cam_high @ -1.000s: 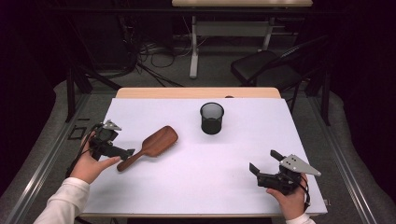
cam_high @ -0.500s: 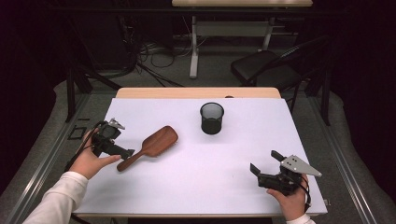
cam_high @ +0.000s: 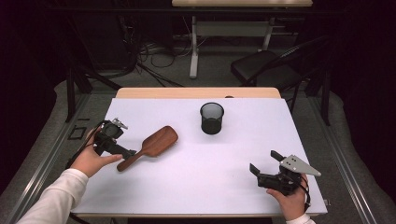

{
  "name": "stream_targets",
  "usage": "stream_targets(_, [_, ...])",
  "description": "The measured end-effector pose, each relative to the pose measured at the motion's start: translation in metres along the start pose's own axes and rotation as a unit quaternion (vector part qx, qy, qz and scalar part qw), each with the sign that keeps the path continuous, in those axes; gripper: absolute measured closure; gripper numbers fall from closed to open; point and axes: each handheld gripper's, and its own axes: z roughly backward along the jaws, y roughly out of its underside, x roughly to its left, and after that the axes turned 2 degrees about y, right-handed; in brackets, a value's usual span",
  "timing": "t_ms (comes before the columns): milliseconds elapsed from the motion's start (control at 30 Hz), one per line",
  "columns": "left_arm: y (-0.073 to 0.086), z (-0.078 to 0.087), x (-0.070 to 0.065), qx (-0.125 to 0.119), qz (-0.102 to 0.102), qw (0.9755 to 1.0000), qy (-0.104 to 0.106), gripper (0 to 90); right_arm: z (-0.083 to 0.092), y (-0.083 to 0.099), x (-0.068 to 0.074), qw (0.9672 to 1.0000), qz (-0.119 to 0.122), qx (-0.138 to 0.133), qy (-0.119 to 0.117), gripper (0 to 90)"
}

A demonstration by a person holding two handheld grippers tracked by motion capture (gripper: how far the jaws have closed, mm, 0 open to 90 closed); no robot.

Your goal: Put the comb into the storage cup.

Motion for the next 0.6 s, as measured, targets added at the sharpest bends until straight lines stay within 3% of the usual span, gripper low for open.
stream_targets(300, [-0.001, -0.008, -0.004, 0.012, -0.016, 0.9998, -0.006, 1.1, -0.001, 0.000, 0.000, 1.0000, 0.002, -0.001, -0.001, 4.6])
stream_targets(600, [-0.003, -0.019, -0.013, 0.023, -0.053, 0.9983, -0.002, 5.5, -0.001, 0.000, 0.000, 1.0000, 0.002, 0.001, -0.002, 4.7])
